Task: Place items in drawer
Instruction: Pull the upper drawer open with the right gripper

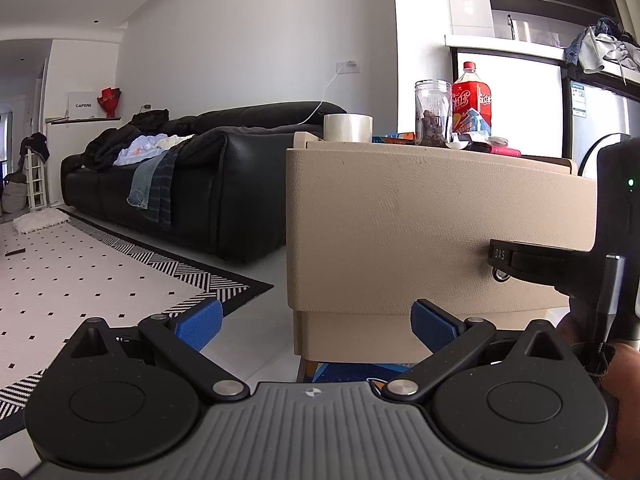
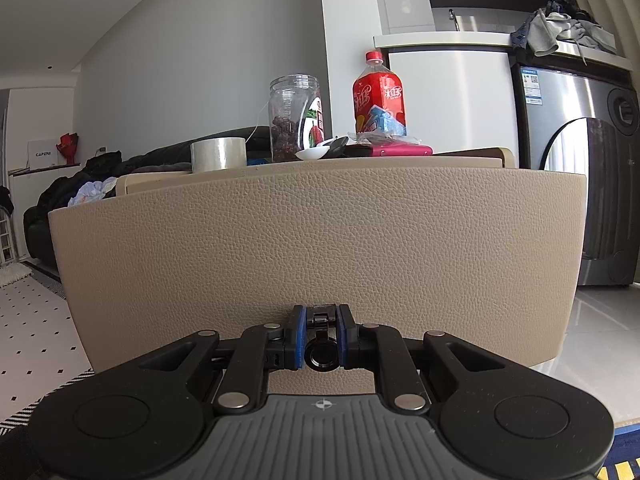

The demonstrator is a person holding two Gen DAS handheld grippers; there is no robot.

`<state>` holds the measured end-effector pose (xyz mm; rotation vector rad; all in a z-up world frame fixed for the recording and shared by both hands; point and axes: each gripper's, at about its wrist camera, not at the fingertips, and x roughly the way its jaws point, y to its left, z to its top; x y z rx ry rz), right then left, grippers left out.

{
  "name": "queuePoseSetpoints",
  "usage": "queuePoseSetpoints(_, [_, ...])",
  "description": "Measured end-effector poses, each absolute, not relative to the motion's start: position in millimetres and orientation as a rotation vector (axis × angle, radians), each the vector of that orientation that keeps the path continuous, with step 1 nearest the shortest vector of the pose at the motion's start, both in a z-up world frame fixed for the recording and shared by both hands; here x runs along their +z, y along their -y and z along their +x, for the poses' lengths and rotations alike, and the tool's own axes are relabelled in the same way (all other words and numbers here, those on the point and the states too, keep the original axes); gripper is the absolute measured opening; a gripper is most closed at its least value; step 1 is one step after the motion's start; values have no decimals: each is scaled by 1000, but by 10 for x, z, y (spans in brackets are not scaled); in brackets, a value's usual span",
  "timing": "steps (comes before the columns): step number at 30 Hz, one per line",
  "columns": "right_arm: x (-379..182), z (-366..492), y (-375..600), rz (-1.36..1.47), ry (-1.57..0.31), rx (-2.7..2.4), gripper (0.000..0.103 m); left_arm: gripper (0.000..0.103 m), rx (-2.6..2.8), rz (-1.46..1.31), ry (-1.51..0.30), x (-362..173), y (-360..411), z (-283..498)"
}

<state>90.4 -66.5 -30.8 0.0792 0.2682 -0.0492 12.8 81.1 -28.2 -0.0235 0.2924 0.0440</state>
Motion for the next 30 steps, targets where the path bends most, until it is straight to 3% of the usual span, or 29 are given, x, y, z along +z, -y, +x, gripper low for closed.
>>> queuePoseSetpoints(30, [-247,348,654,115,-295,-47,17,103,27,-34,-234,8,-782,-185])
